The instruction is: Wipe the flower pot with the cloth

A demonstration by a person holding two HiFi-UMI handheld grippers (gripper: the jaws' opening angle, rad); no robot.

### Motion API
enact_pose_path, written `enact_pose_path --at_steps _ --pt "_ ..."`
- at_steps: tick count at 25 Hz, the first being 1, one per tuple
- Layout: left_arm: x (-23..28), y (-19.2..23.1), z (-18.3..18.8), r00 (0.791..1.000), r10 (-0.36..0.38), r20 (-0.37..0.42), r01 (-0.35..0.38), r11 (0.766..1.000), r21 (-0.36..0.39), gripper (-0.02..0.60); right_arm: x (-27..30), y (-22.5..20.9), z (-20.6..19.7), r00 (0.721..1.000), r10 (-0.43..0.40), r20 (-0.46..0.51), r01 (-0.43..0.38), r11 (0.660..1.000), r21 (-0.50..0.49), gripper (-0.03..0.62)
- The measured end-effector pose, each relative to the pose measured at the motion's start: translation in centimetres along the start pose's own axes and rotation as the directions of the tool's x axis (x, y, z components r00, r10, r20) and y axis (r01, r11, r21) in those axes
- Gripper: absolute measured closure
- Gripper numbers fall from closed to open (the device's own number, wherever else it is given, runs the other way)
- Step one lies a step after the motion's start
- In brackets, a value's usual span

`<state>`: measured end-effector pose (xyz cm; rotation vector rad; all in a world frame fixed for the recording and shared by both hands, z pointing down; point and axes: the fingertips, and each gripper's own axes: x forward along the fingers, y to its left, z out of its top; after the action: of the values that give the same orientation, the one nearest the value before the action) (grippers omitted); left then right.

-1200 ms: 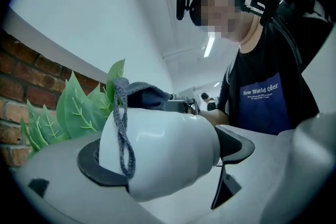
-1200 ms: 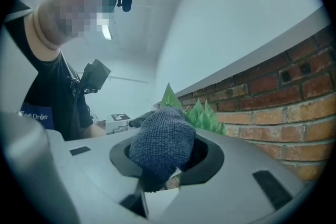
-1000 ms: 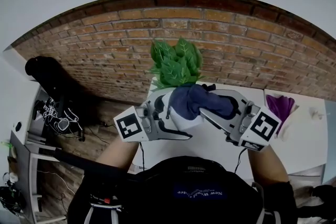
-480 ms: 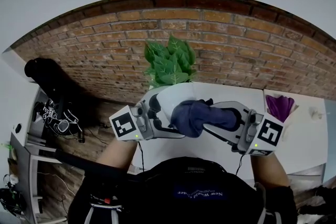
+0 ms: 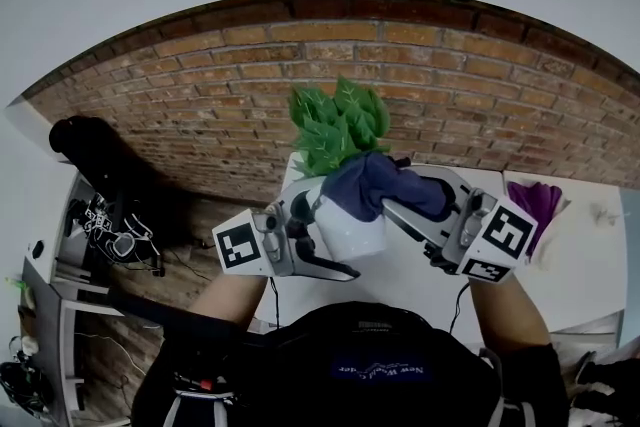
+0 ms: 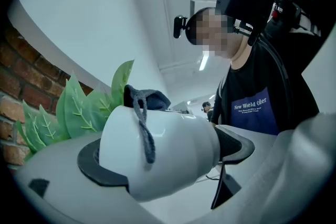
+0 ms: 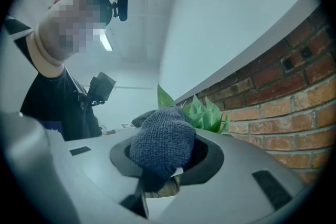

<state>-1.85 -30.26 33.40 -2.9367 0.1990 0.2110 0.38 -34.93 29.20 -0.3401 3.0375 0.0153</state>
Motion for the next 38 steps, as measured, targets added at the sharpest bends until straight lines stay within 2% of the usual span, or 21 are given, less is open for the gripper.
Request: enact_pose_path --at_steps 7,12,15,18,21,23,30,38 --pt "-0.6 0.8 0.1 0.999 0.042 0.029 -0.042 0.999 -0.006 0.048 -1.7 3.7 -1.3 0.989 0.144 -0.031 -0.144 0.989 0.020 0.484" --pt "-1.0 1.5 0.3 0.998 0.054 0.042 -0.053 0.998 -0.018 0.047 -2.3 5.2 -1.9 0.980 0.194 -0.046 -0.193 0.981 0.023 0.484" --pt "-0.9 1.4 1.1 0.995 0.040 0.092 -0.038 0.999 -0.022 0.048 -2.6 4.3 -0.6 0.985 0.172 0.026 -0.173 0.984 0.042 0.484" --pt "-0.4 0.7 1.9 0.992 0.004 0.128 -0.002 1.000 -0.017 0.048 -3.1 1.6 0.8 0.992 0.076 0.104 -0.084 0.994 0.076 0.484" --pt "0.1 0.0 2.2 0.989 -0.022 0.149 0.027 0.999 -0.031 0.048 -3.0 -0.5 1.3 0.994 -0.008 0.111 -0.001 0.997 0.084 0.484" --pt "0.1 -0.4 2.7 0.985 -0.034 0.172 0.040 0.999 -0.035 0.048 -2.3 -0.7 1.1 0.995 -0.018 0.096 0.010 0.997 0.082 0.484" --pt "-0.1 -0.1 2.9 0.976 -0.005 0.218 0.014 0.999 -0.039 0.048 -2.4 1.7 -0.1 0.990 0.101 0.094 -0.114 0.983 0.142 0.485" --pt "-0.1 0.1 2.9 0.964 0.020 0.266 -0.008 0.999 -0.046 0.046 -3.9 5.2 -0.6 0.974 0.211 0.079 -0.219 0.971 0.099 0.487"
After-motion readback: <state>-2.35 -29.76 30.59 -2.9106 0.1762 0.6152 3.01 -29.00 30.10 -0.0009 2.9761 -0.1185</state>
